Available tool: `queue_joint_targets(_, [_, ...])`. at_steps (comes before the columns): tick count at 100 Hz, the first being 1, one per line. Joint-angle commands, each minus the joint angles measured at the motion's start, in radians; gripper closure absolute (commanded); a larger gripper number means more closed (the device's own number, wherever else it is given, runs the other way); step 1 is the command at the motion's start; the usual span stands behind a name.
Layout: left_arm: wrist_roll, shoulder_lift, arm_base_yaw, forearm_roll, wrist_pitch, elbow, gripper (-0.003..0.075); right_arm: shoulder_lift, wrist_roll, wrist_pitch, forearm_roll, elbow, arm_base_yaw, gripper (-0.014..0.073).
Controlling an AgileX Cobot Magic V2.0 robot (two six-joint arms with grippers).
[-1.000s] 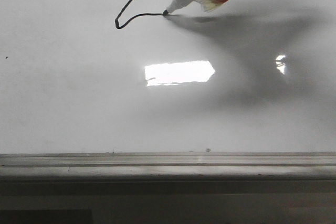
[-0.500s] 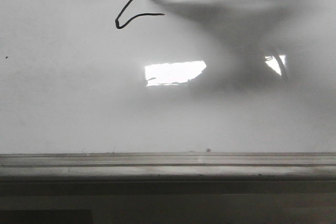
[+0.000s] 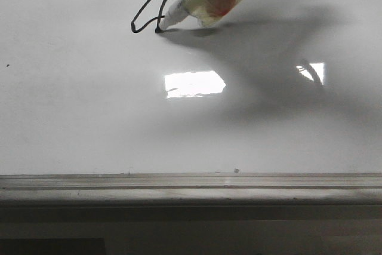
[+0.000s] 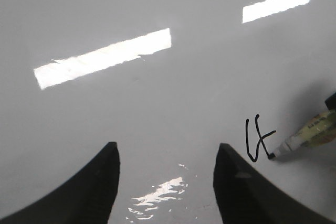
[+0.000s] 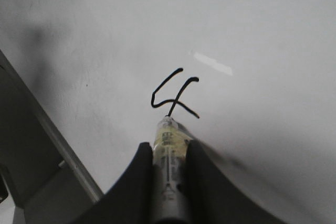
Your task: Write number 4 on whiteboard
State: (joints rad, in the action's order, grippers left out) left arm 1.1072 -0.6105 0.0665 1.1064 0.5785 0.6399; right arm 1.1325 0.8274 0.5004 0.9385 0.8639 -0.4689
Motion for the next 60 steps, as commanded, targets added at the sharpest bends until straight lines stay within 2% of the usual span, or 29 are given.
queue_joint_targets(1, [0.003,0.000,-0.004,0.049,-0.036,0.029,0.0355,-0.010,-0.016,0.006,-0.007,0.019,0.001,0.0653])
queue_joint_targets(21, [0.016,0.000,0.000,0.102,0.007,0.029,0.0355,-0.120,0.007,0.021,0.022,0.037,-0.001,0.0653])
queue_joint_targets(49, [0.209,-0.026,0.007,0.291,0.222,0.041,0.0355,-0.175,0.003,0.183,0.024,0.079,-0.001,0.0653])
queue_joint_targets(60, [0.237,-0.073,0.085,0.302,0.239,0.049,0.0355,-0.172,0.003,0.201,0.044,0.081,-0.001,0.0653])
